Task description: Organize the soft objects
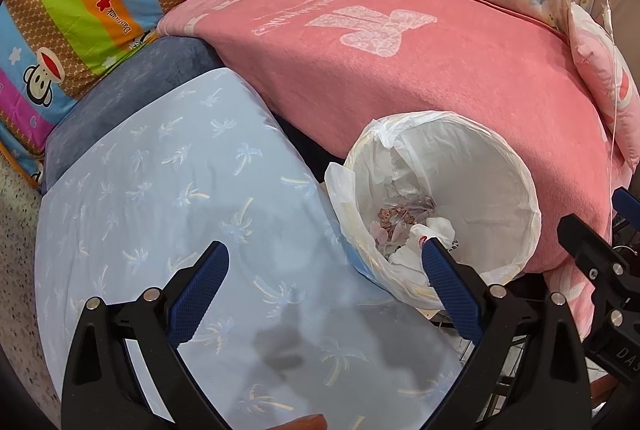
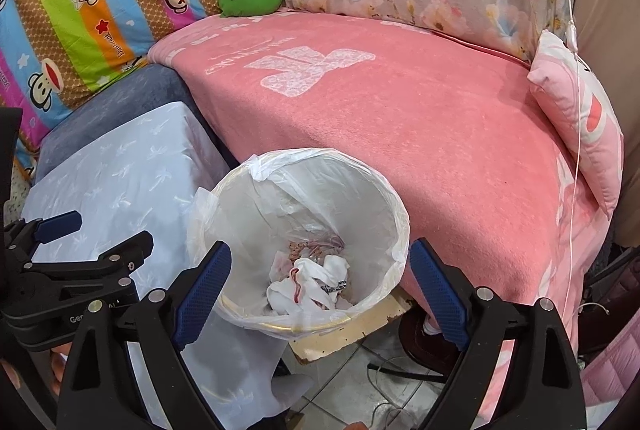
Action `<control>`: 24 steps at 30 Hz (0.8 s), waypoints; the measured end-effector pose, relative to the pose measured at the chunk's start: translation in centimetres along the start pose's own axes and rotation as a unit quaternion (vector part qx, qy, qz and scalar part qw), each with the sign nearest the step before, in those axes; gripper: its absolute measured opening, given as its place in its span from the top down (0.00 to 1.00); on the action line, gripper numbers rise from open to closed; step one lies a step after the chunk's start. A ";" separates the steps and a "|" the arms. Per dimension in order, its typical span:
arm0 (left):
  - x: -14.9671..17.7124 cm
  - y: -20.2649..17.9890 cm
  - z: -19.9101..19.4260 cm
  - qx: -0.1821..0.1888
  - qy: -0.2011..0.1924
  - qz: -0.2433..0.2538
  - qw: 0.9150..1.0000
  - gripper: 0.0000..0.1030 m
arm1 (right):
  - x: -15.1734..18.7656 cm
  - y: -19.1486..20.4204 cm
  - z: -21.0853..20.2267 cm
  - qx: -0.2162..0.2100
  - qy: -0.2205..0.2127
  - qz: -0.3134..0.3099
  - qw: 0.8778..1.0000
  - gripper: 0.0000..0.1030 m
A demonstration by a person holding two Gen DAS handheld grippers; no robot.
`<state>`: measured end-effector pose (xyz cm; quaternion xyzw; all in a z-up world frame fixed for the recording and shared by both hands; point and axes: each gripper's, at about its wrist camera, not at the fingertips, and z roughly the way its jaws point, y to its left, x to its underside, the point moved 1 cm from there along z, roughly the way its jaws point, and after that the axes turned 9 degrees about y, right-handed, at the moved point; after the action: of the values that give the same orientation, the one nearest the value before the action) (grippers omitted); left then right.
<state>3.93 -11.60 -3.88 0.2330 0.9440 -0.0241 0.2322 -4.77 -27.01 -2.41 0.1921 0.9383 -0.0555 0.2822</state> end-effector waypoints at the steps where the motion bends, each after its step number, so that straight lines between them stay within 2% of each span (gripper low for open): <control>1: 0.0 -0.1 0.0 0.000 0.000 0.000 1.000 0.10 | 0.0 0.0 0.0 0.001 -0.001 0.001 1.000 0.14; 2: 0.0 -0.1 0.0 0.000 0.001 0.001 1.000 0.10 | 0.1 -0.1 0.0 0.000 -0.002 0.002 1.000 0.04; 24: 0.1 -0.6 0.5 -0.004 -0.001 0.000 1.000 0.10 | 0.4 0.0 0.6 0.003 0.005 -0.003 1.000 0.06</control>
<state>3.81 -12.19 -4.35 0.2319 0.9439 -0.0203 0.2345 -4.76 -26.99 -3.13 0.1903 0.9402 -0.0582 0.2765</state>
